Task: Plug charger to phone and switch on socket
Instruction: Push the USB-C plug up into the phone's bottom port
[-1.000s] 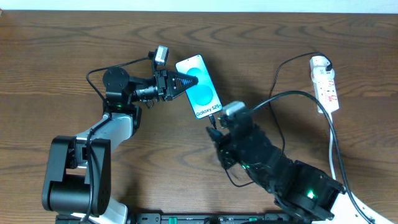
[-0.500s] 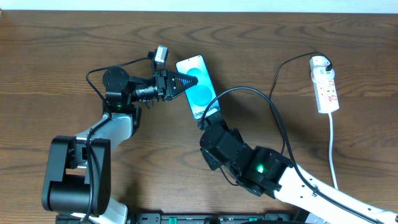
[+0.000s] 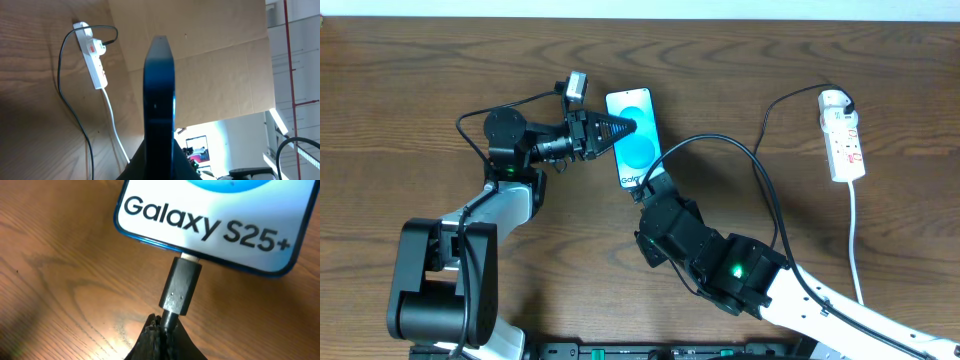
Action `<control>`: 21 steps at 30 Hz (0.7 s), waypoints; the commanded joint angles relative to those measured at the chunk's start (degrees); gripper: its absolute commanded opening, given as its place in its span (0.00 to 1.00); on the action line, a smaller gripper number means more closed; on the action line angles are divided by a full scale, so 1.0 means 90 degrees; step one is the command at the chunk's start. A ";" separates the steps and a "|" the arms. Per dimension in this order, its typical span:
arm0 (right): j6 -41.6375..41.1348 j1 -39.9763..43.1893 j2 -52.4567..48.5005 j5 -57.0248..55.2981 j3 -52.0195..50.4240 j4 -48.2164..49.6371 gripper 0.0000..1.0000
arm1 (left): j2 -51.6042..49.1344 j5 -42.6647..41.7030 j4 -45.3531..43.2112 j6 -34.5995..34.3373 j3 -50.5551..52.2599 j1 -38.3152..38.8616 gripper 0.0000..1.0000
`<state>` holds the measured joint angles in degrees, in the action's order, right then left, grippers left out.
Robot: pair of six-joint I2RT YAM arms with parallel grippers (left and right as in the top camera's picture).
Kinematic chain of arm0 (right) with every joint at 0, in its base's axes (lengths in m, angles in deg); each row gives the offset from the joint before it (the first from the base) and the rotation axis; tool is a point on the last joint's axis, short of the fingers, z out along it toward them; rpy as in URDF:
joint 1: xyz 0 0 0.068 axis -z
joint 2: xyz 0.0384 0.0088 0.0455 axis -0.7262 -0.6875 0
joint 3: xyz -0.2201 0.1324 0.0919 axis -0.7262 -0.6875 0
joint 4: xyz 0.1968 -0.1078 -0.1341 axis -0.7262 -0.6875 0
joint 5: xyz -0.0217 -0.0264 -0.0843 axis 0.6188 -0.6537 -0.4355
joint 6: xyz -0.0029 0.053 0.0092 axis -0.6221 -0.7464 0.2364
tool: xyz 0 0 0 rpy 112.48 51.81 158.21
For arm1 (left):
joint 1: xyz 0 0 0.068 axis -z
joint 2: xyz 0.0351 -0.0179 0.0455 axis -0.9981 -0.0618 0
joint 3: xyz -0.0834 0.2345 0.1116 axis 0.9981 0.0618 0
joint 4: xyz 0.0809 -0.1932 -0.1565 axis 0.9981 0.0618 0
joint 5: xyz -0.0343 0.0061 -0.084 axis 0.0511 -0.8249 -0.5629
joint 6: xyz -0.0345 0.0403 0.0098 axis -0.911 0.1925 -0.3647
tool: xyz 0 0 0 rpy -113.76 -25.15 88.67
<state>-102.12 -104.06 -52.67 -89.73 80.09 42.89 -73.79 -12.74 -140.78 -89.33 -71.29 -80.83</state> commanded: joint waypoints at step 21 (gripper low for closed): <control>0.0158 0.0556 0.0039 0.0432 0.0007 0.0410 0.26 | 0.0046 -0.0396 -0.0070 0.0068 -0.0034 0.0036 0.07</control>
<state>-100.81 -99.50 -52.72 -86.28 79.19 46.47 -73.79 -15.67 -140.78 -89.29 -71.37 -80.61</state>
